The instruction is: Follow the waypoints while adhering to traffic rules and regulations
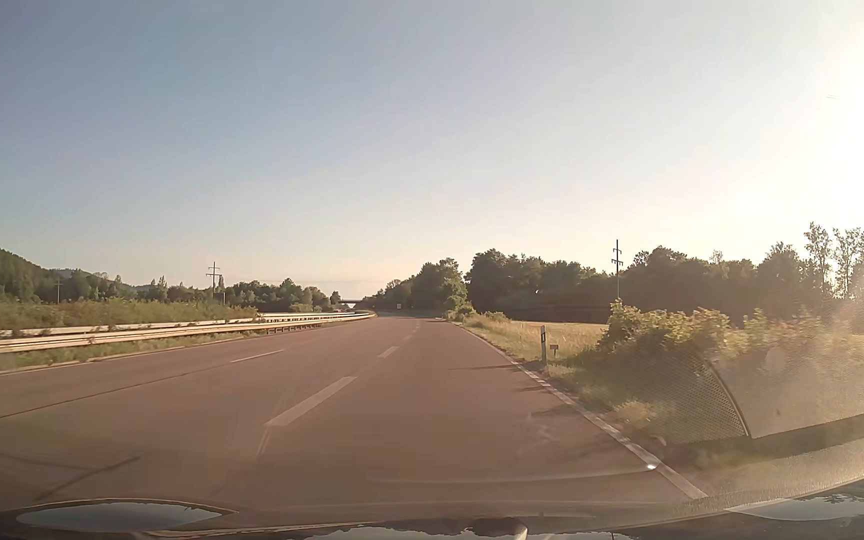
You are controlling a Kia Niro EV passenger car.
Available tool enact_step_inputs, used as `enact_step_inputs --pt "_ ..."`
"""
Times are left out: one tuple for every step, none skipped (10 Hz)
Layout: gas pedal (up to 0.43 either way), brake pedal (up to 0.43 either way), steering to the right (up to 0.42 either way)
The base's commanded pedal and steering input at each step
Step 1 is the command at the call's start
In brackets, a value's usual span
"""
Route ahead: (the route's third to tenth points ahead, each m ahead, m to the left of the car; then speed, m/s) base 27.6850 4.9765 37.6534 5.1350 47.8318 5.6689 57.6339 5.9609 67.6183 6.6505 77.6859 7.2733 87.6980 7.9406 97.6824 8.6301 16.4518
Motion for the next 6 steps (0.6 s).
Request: enact_step_inputs --pt "0.398 0.000 -0.001" --pt "0.409 0.000 0.000" --pt "0.409 0.000 0.000" --pt "0.409 0.000 0.000" --pt "0.409 0.000 0.000" --pt "0.409 0.000 -0.001"
